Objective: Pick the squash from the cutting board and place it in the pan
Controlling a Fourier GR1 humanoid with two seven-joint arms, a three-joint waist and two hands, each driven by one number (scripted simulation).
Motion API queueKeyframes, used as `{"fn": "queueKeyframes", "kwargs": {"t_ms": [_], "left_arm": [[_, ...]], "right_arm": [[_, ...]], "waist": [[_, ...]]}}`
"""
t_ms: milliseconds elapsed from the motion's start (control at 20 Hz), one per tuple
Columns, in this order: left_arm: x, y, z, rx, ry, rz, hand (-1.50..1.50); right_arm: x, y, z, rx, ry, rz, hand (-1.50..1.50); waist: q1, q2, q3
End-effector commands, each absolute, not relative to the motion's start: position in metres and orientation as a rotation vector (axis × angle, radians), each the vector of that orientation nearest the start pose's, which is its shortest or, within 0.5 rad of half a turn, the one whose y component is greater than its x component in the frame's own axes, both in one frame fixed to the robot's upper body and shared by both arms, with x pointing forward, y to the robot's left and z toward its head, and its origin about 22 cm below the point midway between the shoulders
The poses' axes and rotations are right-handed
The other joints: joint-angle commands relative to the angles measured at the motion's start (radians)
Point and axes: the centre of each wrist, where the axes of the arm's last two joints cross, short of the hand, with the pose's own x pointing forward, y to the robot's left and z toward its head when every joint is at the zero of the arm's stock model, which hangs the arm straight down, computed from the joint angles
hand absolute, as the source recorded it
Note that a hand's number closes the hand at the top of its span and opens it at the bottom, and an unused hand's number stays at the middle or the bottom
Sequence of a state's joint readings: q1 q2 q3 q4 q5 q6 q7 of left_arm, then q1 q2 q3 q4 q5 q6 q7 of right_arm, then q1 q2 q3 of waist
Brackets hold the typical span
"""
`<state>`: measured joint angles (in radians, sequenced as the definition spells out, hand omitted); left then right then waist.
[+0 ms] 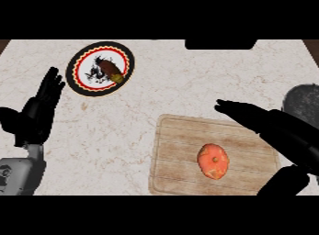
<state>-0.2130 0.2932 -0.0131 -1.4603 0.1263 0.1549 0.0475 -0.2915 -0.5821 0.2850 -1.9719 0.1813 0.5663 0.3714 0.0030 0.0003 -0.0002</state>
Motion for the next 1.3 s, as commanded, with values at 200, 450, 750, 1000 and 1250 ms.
{"fn": "queueKeyframes", "kwargs": {"t_ms": [200,450,750,1000,1250], "left_arm": [[0.292,0.277,0.035,0.195,-1.610,-0.043,0.00],[0.309,0.263,0.051,0.199,-1.622,-0.054,0.00],[0.301,0.265,0.051,0.191,-1.609,-0.048,0.00],[0.290,0.269,0.049,0.202,-1.615,-0.059,0.00],[0.300,0.269,0.054,0.205,-1.620,-0.023,0.00]], "right_arm": [[0.260,-0.242,0.123,-0.189,-1.356,1.481,-1.50],[0.254,-0.190,0.128,-0.230,-1.364,1.514,-1.50],[0.257,-0.196,0.117,-0.345,-1.248,1.628,-1.50],[0.268,-0.194,0.108,-0.376,-1.187,1.673,-1.50],[0.266,-0.183,0.113,-0.370,-1.180,1.659,-1.50]], "waist": [[-0.002,0.001,0.001],[-0.003,0.000,0.000],[-0.001,-0.001,0.000],[0.002,-0.001,0.000],[-0.002,-0.001,0.000]]}}
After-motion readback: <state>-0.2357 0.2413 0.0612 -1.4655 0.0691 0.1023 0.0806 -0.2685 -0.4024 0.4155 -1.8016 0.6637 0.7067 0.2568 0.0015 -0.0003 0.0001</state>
